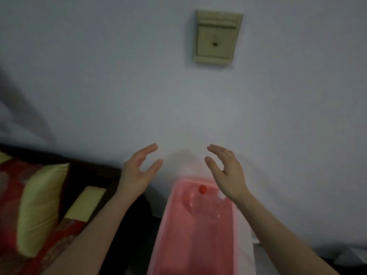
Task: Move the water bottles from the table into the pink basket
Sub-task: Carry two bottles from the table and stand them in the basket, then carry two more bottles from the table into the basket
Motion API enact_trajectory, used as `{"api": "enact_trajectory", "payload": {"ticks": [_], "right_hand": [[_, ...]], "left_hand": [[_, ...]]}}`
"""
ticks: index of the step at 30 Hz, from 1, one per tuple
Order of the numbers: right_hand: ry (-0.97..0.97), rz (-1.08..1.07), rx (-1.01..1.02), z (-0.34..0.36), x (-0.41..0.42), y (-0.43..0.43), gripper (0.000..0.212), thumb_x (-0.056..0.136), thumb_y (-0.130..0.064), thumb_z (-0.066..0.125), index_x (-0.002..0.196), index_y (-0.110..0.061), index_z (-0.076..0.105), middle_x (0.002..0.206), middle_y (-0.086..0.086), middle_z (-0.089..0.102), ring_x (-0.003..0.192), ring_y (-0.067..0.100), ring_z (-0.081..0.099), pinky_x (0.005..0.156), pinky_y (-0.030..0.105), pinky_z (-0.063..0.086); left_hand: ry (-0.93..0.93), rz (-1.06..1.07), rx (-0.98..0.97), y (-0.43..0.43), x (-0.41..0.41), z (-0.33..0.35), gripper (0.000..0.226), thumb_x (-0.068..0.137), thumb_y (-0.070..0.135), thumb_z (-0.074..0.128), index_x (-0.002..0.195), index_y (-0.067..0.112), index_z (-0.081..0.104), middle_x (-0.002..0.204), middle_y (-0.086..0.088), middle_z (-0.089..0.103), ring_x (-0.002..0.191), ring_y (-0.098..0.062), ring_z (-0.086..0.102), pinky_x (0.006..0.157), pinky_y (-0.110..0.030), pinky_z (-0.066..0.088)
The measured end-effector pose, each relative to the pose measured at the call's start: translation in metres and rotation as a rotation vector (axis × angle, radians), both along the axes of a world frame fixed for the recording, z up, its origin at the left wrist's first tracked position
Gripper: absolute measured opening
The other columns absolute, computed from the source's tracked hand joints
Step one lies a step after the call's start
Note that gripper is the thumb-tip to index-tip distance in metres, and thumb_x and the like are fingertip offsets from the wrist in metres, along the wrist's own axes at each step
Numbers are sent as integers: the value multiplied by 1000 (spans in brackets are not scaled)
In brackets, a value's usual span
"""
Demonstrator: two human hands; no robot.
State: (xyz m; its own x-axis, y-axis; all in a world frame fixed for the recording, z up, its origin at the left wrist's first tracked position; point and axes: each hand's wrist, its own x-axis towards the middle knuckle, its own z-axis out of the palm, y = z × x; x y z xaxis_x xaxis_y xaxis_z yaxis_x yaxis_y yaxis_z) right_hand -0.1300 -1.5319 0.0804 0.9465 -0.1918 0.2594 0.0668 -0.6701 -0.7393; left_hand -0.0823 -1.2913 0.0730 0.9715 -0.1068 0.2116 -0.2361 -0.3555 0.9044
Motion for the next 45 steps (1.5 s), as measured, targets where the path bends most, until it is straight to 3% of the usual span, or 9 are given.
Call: {"api": "enact_trajectory", "payload": {"ticks": [3,6,9,13,18,21,31,37,45], "right_hand": [[-112,221,-49,55,-11,66,44,94,-42,48,134,-24,53,144,-10,48,135,2,35,108,21,25],[-224,431,-150,87,-33,145,51,95,-42,46,141,-19,45,153,-3,37,143,10,25,118,26,10],[-317,626,-211,108,-72,235,59,95,-44,45,146,-16,35,158,2,26,147,16,17,118,29,1],[-394,850,-209,137,-140,368,66,94,-47,46,148,-15,29,159,4,23,148,17,15,120,36,7],[-402,1106,-123,154,-261,529,64,92,-41,52,147,-17,31,158,1,25,147,16,14,119,35,6],[-335,1175,-68,145,-321,594,63,90,-37,57,146,-19,33,156,1,30,146,17,19,120,40,18],[-95,1104,-8,85,-479,801,60,87,-31,64,141,-21,39,149,4,41,138,21,34,107,44,36],[-33,994,-28,81,-494,885,59,86,-31,64,140,-19,41,145,4,45,133,23,41,104,43,39],[24,826,54,50,-451,1005,59,83,-26,67,137,-23,44,143,3,48,131,23,44,102,41,39]], "left_hand": [[-154,274,63,73,-67,64,26,91,23,61,117,23,66,132,6,60,123,-3,52,106,-26,37],[-212,527,212,152,-144,104,33,97,26,50,126,16,61,140,-2,54,129,-5,44,107,-23,32],[-171,772,407,242,-244,131,47,98,30,45,142,13,43,153,-6,37,143,-16,27,118,-38,21],[-81,1109,548,354,-405,160,60,97,33,48,149,13,27,158,-7,26,147,-24,20,119,-42,18],[33,1525,537,443,-616,175,60,91,16,61,144,1,35,151,-19,38,141,-34,33,116,-43,22],[63,1638,464,473,-703,167,61,89,12,64,142,1,38,148,-20,42,138,-34,37,115,-40,24],[133,1540,320,662,-893,133,55,88,23,66,138,13,48,140,-2,52,128,-18,50,107,-30,34],[143,1408,208,797,-886,122,51,86,25,68,134,16,51,134,1,57,121,-15,54,99,-27,37],[103,1268,76,962,-807,93,43,85,12,69,126,13,58,121,-4,65,112,-20,62,98,-35,45]]}}
